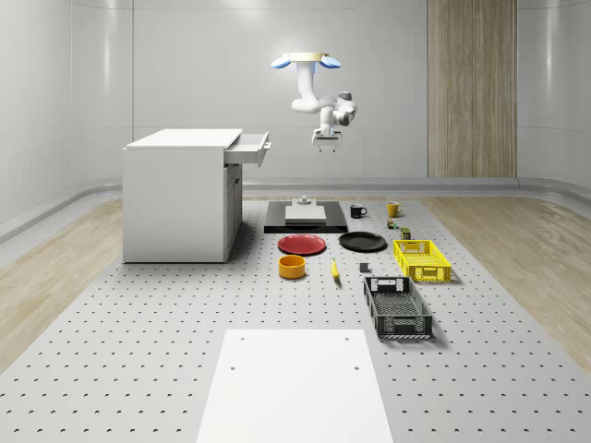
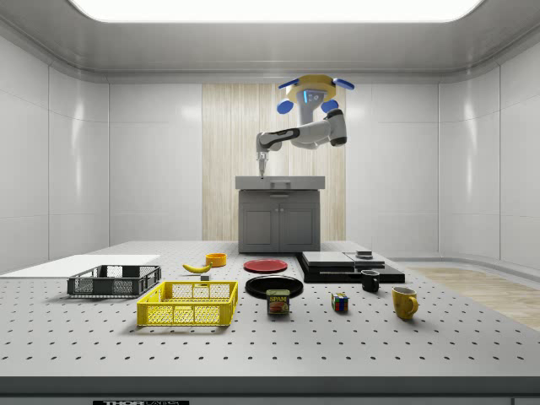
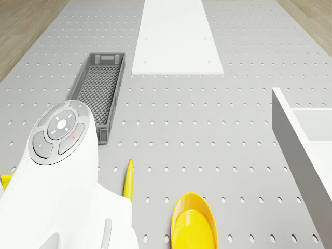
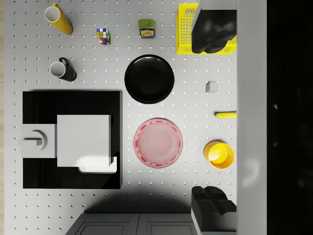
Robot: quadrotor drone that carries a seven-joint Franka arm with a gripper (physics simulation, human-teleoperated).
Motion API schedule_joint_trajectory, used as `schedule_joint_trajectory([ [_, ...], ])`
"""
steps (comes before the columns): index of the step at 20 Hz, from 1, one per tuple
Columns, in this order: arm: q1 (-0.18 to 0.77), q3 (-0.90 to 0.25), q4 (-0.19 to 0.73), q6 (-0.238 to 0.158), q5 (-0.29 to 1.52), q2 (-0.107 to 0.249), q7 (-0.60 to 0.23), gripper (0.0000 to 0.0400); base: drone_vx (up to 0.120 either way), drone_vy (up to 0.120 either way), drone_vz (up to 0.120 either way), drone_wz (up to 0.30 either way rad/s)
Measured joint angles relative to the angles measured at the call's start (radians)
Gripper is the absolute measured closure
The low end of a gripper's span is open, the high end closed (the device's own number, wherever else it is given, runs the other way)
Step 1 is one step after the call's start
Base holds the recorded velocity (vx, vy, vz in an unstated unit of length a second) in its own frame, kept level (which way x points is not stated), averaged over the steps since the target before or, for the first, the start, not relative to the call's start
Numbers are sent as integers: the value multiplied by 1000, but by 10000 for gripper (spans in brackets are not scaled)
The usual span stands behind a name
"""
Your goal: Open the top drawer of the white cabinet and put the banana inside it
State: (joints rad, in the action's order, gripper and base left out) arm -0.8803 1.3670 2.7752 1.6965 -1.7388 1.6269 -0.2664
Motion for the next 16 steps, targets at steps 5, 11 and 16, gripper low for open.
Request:
schedule_joint_trajectory([
  [5, 0, 0, 0, -2, -1, -3, 0, 0, 120, 0, 0, 0],
  [11, 1, 0, 0, -5, -2, -5, 0, 0, 120, 0, -107, 0],
  [16, 1, 0, 0, -6, -3, -7, -1, 0, 120, 0, -120, 0],
])
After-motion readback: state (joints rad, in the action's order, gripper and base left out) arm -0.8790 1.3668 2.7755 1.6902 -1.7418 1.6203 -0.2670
